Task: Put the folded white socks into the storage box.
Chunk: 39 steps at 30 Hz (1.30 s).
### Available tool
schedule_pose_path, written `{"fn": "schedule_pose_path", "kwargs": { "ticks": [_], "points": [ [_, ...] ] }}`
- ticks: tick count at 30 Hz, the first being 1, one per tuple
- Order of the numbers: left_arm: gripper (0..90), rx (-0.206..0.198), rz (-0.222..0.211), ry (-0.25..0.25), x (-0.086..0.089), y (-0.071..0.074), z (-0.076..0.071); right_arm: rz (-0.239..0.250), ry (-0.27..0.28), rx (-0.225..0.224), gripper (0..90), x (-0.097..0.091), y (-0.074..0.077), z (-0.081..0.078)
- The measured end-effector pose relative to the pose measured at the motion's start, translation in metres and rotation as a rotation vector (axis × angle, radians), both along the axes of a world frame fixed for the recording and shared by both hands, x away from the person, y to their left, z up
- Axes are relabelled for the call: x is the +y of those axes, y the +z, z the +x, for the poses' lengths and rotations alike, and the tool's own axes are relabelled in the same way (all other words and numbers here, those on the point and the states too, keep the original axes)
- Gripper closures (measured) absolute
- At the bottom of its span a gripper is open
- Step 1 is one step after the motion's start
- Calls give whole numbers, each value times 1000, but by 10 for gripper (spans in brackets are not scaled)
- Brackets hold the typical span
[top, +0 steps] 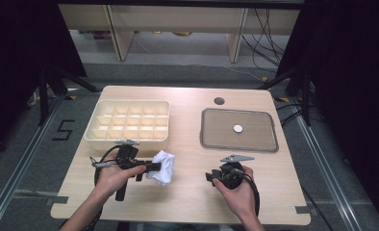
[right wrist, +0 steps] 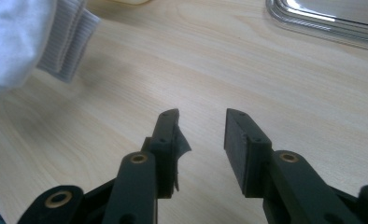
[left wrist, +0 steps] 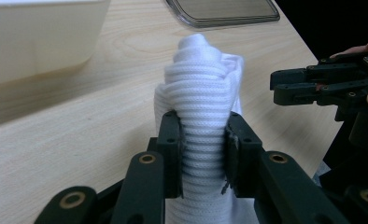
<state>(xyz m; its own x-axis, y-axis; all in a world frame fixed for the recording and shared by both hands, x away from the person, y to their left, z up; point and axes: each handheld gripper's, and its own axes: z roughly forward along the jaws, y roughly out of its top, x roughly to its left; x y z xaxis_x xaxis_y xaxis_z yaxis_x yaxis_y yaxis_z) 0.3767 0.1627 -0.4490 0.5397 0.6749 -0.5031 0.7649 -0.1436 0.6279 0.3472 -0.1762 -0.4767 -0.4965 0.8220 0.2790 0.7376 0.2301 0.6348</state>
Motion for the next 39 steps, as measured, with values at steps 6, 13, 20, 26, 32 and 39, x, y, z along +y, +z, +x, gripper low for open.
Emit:
{"fn": "schedule_pose_path", "kwargs": {
  "ticks": [6, 13, 20, 26, 32, 39],
  "points": [
    [706, -18, 9, 17, 5, 5, 1, -21, -6, -1, 647, -6, -3, 0],
    [706, -25, 24, 22, 12, 12, 3, -37, -10, -44, 643, -12, -8, 2],
    [706, -38, 7, 34, 19, 18, 3, -32, -29, -31, 632, -14, -9, -2],
    [706, -53, 6, 51, 24, 23, 3, -18, -23, -78, 656, -18, -13, -1],
    [706, -67, 5, 64, 28, 26, 3, -36, -37, -117, 651, -19, -9, -4],
    [706, -82, 5, 80, 35, 31, 3, -31, -60, -130, 623, -21, -6, -3]
  ]
}}
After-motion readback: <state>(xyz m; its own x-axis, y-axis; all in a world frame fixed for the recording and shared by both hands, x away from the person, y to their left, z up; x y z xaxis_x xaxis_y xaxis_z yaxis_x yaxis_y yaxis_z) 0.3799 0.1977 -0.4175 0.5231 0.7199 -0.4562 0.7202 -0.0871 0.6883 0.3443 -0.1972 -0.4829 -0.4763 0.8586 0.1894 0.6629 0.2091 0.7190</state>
